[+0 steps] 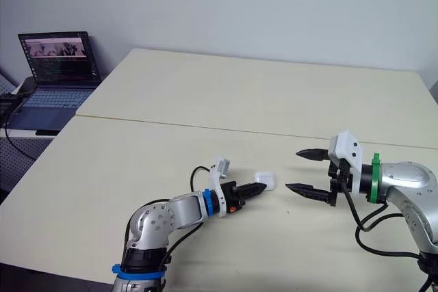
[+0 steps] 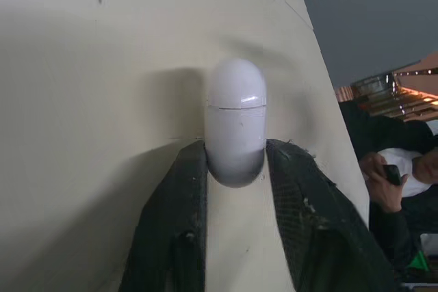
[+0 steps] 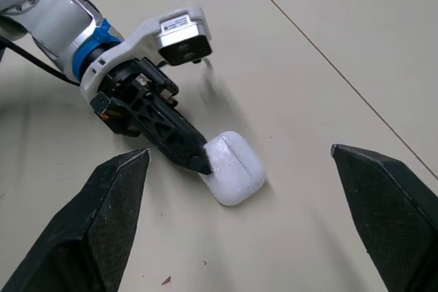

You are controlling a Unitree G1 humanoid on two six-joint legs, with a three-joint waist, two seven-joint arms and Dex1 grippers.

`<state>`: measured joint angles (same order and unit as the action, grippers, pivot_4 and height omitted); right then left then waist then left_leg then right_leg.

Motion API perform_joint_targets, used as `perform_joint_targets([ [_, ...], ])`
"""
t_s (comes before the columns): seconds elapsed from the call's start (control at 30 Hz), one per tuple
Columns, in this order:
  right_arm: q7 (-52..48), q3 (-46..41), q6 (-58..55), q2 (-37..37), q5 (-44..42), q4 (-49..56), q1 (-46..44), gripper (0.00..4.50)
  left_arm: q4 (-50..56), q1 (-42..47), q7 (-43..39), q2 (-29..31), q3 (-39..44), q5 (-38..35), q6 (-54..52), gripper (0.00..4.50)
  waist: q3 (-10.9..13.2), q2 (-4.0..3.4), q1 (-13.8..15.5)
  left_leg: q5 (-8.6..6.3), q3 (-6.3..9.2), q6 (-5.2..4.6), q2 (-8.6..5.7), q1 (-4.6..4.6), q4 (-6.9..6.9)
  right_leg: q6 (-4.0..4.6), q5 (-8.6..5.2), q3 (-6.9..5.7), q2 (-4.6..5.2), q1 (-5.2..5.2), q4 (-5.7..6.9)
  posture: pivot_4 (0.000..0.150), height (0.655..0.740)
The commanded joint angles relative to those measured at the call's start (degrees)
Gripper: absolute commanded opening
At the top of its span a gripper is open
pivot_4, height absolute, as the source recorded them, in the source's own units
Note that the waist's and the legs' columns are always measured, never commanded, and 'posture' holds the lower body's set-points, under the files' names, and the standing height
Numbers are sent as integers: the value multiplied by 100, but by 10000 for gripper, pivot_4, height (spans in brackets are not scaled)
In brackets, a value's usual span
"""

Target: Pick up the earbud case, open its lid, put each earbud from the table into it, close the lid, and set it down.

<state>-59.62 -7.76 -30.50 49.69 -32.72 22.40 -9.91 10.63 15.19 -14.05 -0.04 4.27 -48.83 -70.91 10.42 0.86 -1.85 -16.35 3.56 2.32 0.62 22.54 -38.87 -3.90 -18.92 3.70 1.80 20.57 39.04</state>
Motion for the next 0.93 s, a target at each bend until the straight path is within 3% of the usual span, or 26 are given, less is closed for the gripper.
perform_joint_targets([
  [0.03,37,-102,160,-45,24,-129,-138,45000,335,-236,188,356,392,-186,-445,28067,-1,-1,-1,0,-1,0,0,-2,0,0,0,1,1,-1,0,1500,7400],
  [0.2,-103,-52,394,-59,174,-569,-289,45000,1126,-649,39,1444,845,-607,-1041,42240,-1,-3,-25,0,-6,0,8,-27,9,1,0,10,-15,-12,-1,1500,7400],
  [0.23,-144,-41,431,-48,195,-639,-332,45000,1273,-731,-151,1884,948,-641,-1026,44834,-1,-1,-29,0,-7,0,8,-38,11,2,0,12,-20,-18,-1,1500,7400],
  [0.3,-212,-37,476,-35,222,-734,-393,45000,1420,-828,-468,2507,1099,-622,-775,44834,-1,-2,-36,-1,-10,1,9,-71,21,11,-1,18,-35,-39,-3,1500,7400],
  [0.4,-317,-93,415,23,174,-884,-511,45000,1453,-822,-1780,3858,756,671,1444,44834,15,7,-39,5,-7,11,18,-77,31,38,12,19,-50,-34,-4,1500,7400],
  [0.47,-397,-114,337,63,124,-943,-524,45000,1224,-818,-2324,4358,445,1346,2498,44834,22,9,4,48,-1,82,14,-78,78,54,23,15,-51,-22,-18,1500,7400],
  [0.57,-602,-217,280,230,82,-1004,-393,45000,219,-373,-3087,4949,231,2474,4515,44834,25,5,80,59,-13,82,8,-70,90,56,27,19,-36,-18,-30,1500,7400],
  [0.67,-633,-282,292,272,103,-1025,-298,45000,-522,64,-3274,4896,200,2813,5331,44834,26,7,129,58,-16,79,11,-48,92,56,27,13,-32,-2,-37,1500,7400],
  [0.93,-533,-324,241,235,79,-945,-268,45000,-881,307,-3656,4654,81,2923,5613,44834,26,8,128,46,-28,57,20,44,87,54,28,17,-12,108,-5,1500,7400],
])
